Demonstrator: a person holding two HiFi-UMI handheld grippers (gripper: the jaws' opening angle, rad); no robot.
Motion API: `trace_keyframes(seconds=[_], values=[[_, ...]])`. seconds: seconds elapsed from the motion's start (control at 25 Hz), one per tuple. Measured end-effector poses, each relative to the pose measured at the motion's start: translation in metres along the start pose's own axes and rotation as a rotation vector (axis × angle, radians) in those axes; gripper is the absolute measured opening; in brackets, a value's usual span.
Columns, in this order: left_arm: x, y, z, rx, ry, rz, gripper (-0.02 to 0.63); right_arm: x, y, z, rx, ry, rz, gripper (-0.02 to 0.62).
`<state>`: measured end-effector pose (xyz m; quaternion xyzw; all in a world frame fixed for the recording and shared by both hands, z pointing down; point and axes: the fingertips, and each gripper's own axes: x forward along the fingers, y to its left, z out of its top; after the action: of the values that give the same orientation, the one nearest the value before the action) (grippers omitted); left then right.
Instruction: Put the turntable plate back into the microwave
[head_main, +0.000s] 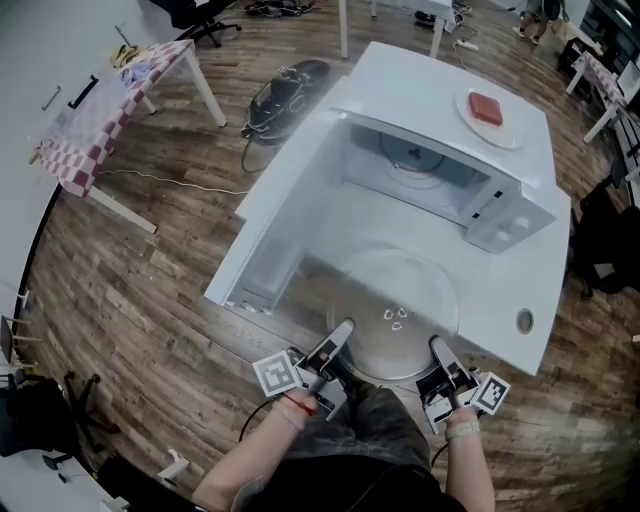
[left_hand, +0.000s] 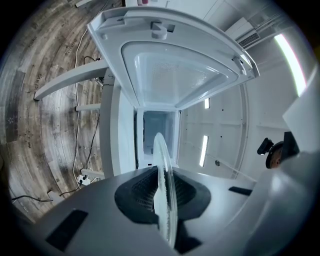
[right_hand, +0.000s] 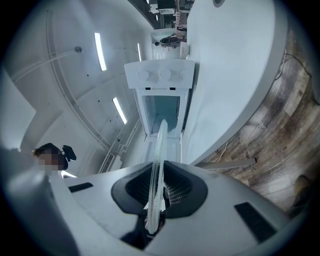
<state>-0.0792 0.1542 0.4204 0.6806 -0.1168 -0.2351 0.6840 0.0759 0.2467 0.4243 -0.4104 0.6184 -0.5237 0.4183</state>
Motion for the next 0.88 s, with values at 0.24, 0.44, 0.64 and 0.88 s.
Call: trace_keyframes(seconds=[0.24, 0.44, 0.64, 0.88], values=[[0.005, 0.0, 0.012, 0.011, -0.067, -0.001, 0.037, 0.022, -0.003, 0.012, 0.001, 0.072, 0.008, 0.043], [0.017, 0.009, 0.017, 0.016, -0.163, -0.001, 0.035, 0.04, -0.012, 0.034, 0.024, 0.161, 0.017, 0.043], [0.027, 0.016, 0.023, 0.027, -0.272, -0.004, 0.035, 0.061, -0.017, 0.056, 0.027, 0.265, 0.009, 0.043], [0.043, 0.029, 0.026, 0.029, -0.357, 0.005, 0.037, 0.078, -0.032, 0.078, 0.043, 0.333, 0.0, 0.043]])
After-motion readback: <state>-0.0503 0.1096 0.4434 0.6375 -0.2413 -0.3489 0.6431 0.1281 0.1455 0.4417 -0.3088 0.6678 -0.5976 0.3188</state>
